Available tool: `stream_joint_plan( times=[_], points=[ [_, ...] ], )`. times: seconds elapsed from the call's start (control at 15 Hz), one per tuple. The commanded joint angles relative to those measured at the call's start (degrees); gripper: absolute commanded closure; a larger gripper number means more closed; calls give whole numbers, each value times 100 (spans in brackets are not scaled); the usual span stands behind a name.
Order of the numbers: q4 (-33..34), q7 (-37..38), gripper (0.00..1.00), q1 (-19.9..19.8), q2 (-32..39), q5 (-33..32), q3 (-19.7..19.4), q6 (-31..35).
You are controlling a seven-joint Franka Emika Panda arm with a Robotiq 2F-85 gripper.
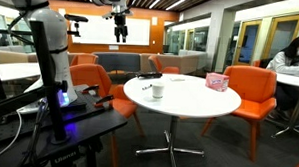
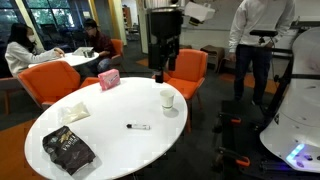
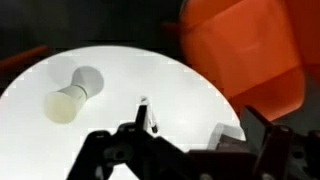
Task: Put the marker in the white cup
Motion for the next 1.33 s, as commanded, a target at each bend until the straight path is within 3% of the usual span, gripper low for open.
stream_joint_plan(
  times=[0.0,0.27,0.67,0.73,1.13,1.27],
  points=[
    [425,-527,0,-77,948,-457,-308,745],
    [950,-1202,0,-86,2180,-588,-665,934],
    [1668,-1233,0,-84,3609,-1279,-999,1335],
    [1440,-1146,0,-75,3372,-1141,-993,1311],
    [1686,-1149,0,-56,3663,-1186,-1015,1336],
    [1707,-1318,0,-101,3785,-1210,-1020,1631]
  ],
)
